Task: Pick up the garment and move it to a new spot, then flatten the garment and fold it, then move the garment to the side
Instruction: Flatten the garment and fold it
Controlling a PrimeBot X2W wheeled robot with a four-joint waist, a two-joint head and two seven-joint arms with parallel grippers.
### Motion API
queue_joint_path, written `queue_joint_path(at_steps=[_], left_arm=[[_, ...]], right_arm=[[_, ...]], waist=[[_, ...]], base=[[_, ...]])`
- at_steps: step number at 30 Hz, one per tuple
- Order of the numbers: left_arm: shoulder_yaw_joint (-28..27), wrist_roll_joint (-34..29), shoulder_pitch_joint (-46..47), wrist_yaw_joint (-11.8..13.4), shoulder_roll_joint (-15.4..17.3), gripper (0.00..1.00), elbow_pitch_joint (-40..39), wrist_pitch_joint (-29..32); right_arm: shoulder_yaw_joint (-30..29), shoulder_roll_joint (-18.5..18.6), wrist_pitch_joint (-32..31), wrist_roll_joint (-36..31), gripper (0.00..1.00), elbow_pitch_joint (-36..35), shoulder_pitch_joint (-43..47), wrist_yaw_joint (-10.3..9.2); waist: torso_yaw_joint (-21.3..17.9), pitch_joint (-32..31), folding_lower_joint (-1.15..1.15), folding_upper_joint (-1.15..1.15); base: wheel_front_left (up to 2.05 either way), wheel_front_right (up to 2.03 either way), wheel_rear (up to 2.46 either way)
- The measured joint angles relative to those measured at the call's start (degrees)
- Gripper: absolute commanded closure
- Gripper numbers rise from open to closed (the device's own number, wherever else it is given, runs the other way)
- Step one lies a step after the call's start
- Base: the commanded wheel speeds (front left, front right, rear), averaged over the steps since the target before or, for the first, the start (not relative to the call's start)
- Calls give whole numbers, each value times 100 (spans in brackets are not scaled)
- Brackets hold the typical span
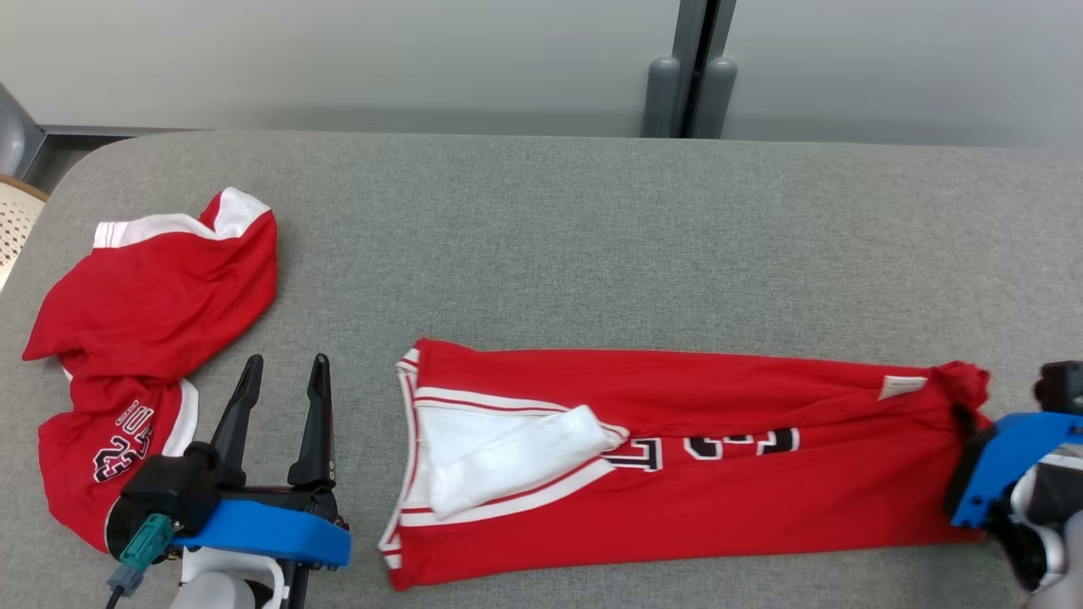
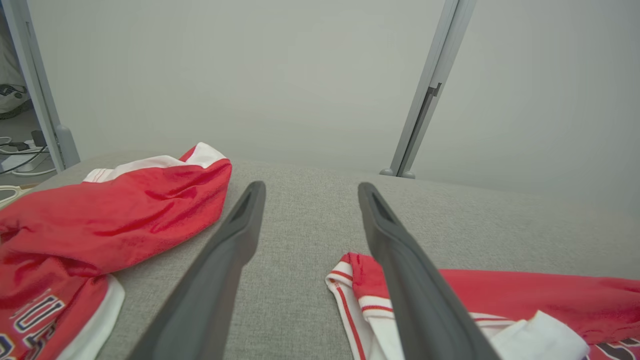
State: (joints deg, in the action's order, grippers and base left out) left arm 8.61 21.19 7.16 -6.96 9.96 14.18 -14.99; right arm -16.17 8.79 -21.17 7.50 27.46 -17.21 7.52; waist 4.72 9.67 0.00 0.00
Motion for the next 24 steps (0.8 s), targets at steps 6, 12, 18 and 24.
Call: queue_joint_path(at_steps=[6,12,18,24], left_arm=[[-66,1,-114,-10,8,0,-45,0],[-63,-4,-222,-12,0,0,-65,-1],[-59,-8,-292,-13,22,0,-63,0],[9,-3,-333,-14,49,0,-42,-1]], right_arm=[[-331,457,-250,64,100,-635,226,-2],[-658,636,-619,-11,100,-1211,498,-2],[-399,268,-1085,10,100,-1883,754,-3],[580,-44,-1418,21,100,-2452,831,-4]], waist=[[-85,-97,0,0],[-132,-226,0,0],[-157,-348,0,0],[-155,-444,0,0]], base=[[0,0,0],[0,0,0],[0,0,0],[0,0,0]])
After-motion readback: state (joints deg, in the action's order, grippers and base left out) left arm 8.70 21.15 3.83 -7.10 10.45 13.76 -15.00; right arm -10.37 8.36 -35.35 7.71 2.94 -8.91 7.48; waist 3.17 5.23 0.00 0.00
